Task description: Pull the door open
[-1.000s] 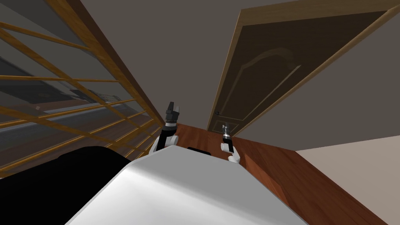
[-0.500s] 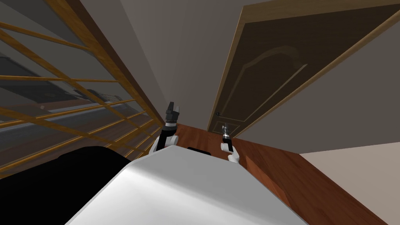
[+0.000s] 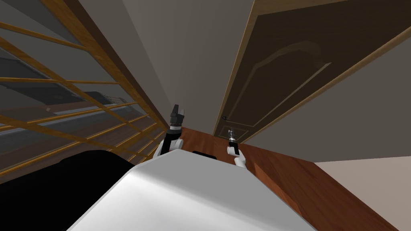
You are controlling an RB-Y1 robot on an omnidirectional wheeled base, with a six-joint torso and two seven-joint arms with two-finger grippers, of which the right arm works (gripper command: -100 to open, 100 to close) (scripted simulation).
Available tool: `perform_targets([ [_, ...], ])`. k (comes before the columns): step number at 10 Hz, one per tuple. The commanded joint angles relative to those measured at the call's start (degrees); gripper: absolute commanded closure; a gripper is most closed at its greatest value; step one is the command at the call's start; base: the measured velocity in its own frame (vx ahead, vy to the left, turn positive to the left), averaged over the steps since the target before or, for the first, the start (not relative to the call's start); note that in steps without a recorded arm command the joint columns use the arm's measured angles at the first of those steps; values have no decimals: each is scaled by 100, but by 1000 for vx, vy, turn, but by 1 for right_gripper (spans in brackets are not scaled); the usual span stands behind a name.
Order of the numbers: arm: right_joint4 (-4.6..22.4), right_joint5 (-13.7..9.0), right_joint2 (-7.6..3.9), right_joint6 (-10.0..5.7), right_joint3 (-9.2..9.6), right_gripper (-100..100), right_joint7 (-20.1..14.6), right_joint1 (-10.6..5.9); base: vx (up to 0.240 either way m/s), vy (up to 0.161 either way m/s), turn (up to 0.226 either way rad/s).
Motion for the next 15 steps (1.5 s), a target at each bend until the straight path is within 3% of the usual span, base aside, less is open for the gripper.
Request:
perform_targets([
  [1,286,1,-12,-21,-30,-100,9,-171,66,-24,41],
  [3,698,1,-52,-60,-63,-100,0,-365,93,-19,46],
  [6,969,1,-72,-79,-79,-100,-4,-460,53,-7,20],
  [13,2087,0,-179,-185,-166,-100,-27,-980,80,-18,32],
  [15,2186,0,-189,-194,-173,-100,-29,-1026,48,-8,9],
])
